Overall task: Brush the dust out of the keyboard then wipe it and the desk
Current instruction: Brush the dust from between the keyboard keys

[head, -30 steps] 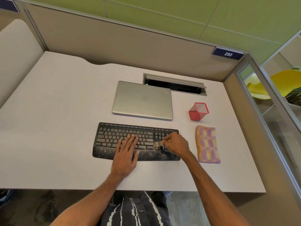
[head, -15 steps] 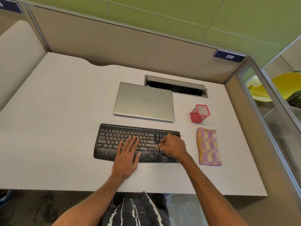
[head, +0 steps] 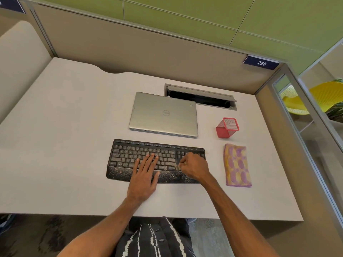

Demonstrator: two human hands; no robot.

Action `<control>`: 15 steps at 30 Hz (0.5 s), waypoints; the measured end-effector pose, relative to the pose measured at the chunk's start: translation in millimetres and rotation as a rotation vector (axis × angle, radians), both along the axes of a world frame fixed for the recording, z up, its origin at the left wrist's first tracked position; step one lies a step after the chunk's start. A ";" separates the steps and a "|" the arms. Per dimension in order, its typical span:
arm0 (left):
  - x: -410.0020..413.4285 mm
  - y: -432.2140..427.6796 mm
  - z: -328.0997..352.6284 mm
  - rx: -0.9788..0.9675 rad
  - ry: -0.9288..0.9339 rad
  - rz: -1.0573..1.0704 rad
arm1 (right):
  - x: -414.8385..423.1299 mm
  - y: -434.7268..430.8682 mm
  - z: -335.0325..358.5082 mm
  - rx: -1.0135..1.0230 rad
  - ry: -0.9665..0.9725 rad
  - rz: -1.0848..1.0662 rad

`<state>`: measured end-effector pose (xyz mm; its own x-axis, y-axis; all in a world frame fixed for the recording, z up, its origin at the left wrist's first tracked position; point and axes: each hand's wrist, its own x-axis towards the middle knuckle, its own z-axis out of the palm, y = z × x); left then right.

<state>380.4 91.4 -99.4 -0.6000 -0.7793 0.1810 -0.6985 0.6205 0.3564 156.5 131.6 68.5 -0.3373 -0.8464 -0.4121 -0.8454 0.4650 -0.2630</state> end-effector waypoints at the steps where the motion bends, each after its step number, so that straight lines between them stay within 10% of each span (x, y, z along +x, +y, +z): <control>1: -0.1 0.2 -0.1 -0.004 -0.002 -0.001 | 0.5 1.2 0.3 0.017 -0.003 0.018; 15: -0.7 -0.1 0.6 -0.004 0.035 0.001 | -5.8 14.3 6.8 -0.036 0.107 0.121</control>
<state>379.7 91.4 -98.9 -0.5924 -0.7792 0.2050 -0.6861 0.6212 0.3786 150.7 145.9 75.3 -0.2724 -0.8971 -0.3478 -0.9185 0.3501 -0.1837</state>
